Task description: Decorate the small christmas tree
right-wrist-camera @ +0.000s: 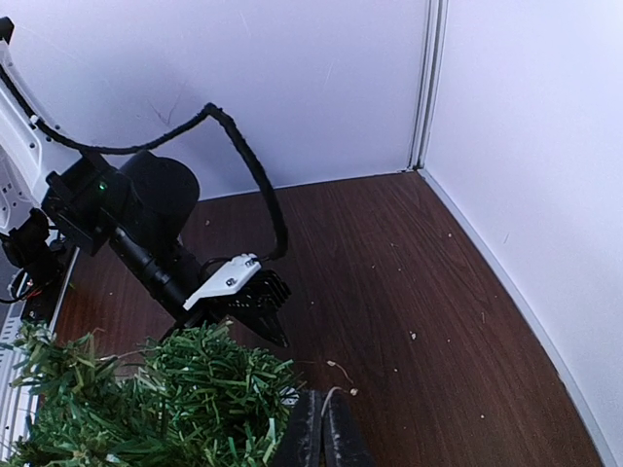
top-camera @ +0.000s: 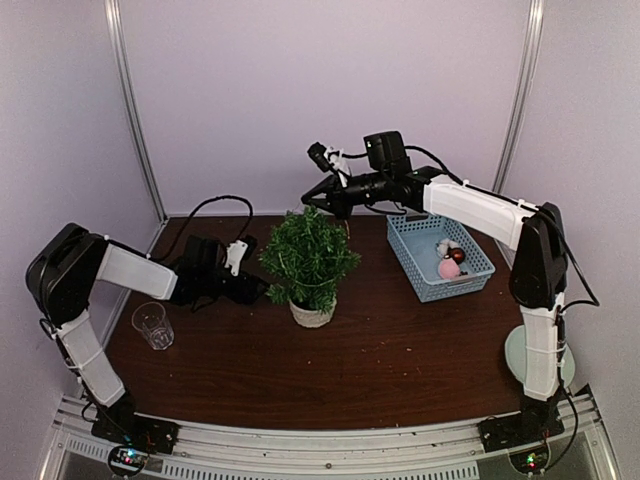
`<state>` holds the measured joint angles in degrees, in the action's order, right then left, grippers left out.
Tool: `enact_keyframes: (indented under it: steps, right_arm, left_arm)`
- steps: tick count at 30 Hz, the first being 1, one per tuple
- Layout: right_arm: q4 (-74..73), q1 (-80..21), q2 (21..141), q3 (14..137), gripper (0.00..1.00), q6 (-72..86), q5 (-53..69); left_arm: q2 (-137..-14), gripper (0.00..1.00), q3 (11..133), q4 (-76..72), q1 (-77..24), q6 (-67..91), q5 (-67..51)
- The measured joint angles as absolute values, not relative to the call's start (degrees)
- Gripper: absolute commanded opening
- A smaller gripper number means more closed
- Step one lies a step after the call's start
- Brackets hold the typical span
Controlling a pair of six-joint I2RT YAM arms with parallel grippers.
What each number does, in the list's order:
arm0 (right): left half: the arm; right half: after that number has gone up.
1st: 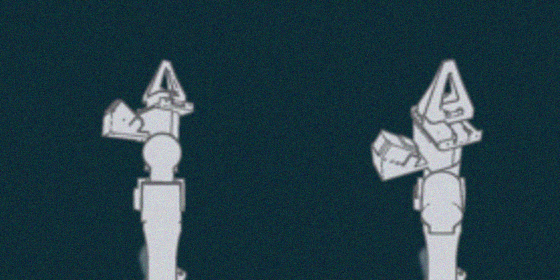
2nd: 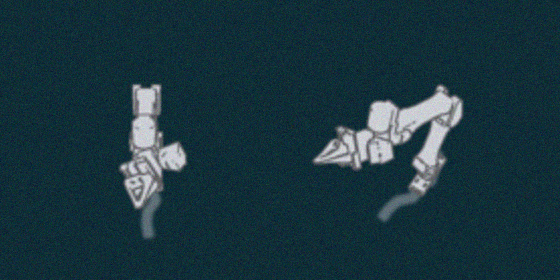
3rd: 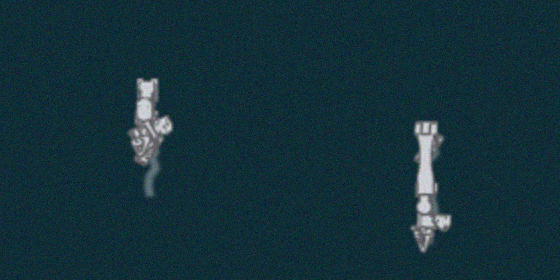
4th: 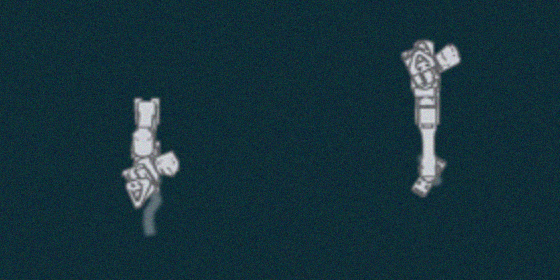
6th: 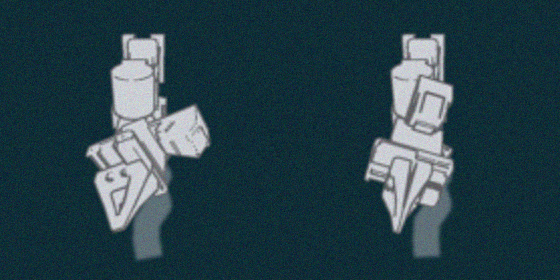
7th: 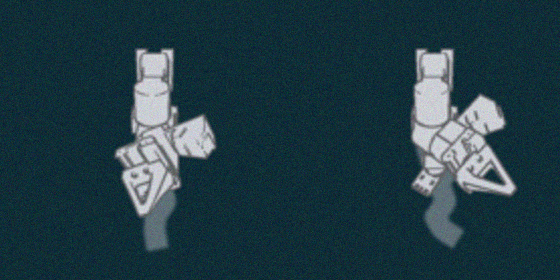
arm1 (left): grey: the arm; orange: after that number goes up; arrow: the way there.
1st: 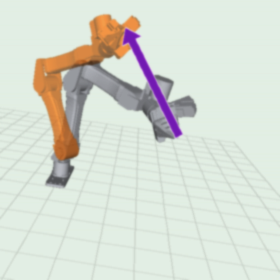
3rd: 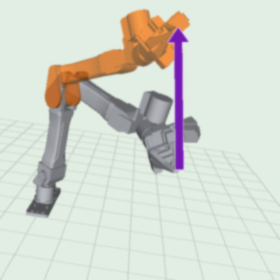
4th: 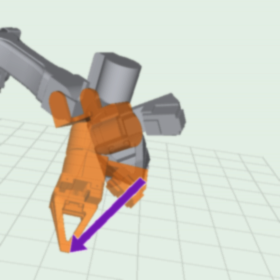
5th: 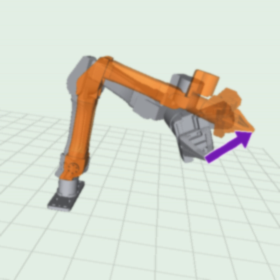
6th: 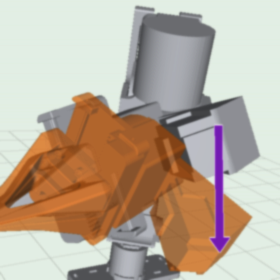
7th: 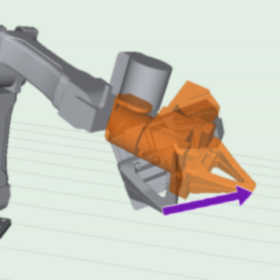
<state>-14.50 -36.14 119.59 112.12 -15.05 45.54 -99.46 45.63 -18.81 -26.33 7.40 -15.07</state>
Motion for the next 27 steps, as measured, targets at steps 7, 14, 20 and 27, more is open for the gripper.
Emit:
enact_keyframes:
  steps: [7,14,20,27]
  right_arm:
    - [-14.33,-36.12,119.59,112.12,0.0,-14.87,45.56]
    - [-14.31,-36.03,119.59,112.12,0.0,-14.79,45.54]
    - [-14.31,-35.97,119.59,112.12,0.0,-14.79,45.56]
    - [-14.33,-35.97,119.59,112.12,0.0,-14.79,45.56]
  left_arm:
    - [-106.94,0.65,47.31,-25.21,-24.88,7.92,-20.75]
    - [-111.48,0.56,50.11,-28.51,-24.8,8.73,-24.58]
    - [-112.01,0.55,51.35,-28.1,-24.32,9.02,-26.2]
    - [-112.03,0.53,52.62,-24.45,-24.14,8.99,-26.39]
